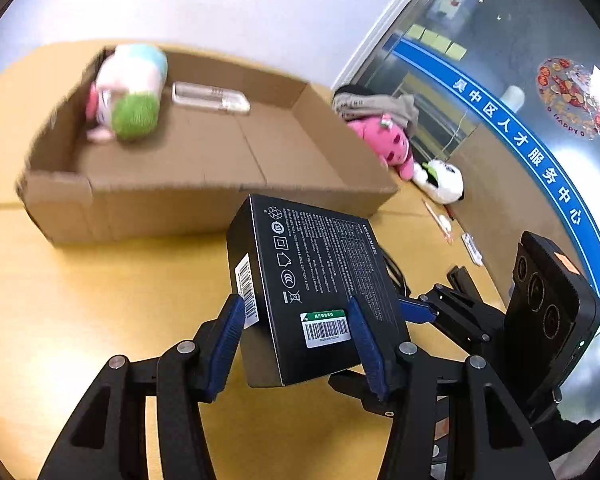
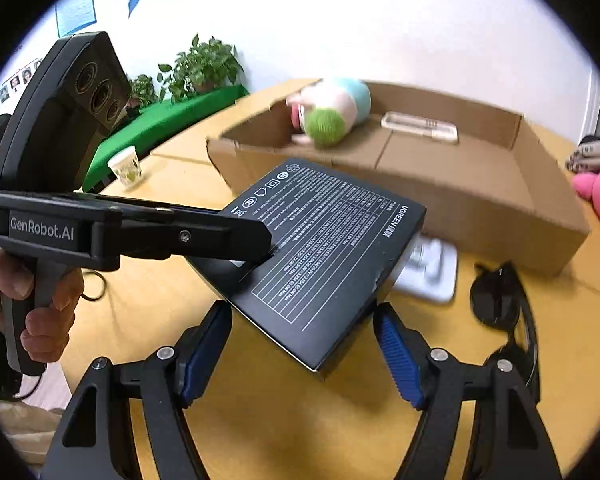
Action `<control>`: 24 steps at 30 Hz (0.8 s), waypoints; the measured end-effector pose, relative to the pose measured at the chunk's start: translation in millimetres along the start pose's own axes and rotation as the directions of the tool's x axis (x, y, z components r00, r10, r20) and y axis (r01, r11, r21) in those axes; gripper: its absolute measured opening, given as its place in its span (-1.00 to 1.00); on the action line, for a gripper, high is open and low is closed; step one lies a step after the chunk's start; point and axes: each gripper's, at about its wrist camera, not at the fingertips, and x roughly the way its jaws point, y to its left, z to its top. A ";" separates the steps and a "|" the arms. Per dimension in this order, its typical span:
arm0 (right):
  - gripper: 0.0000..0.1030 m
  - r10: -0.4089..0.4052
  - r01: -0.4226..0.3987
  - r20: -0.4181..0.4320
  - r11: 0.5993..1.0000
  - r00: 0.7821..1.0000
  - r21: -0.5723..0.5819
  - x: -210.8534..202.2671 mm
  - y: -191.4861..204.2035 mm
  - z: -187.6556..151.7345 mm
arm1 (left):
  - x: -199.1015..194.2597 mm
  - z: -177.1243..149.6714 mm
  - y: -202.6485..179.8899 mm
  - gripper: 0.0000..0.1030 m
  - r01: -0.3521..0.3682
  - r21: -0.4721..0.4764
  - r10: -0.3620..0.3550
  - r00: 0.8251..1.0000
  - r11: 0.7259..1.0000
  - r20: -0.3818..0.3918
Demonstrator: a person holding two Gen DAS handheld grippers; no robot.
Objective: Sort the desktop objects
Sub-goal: 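Lift the black box with the left gripper and lower it into the cardboard box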
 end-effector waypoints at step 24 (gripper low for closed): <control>0.42 0.012 0.007 0.101 0.984 0.995 -0.180 29.4 17.3 115.1 | -43.8 78.5 55.6 0.10 -0.061 -0.058 0.071 0.977 0.996 0.199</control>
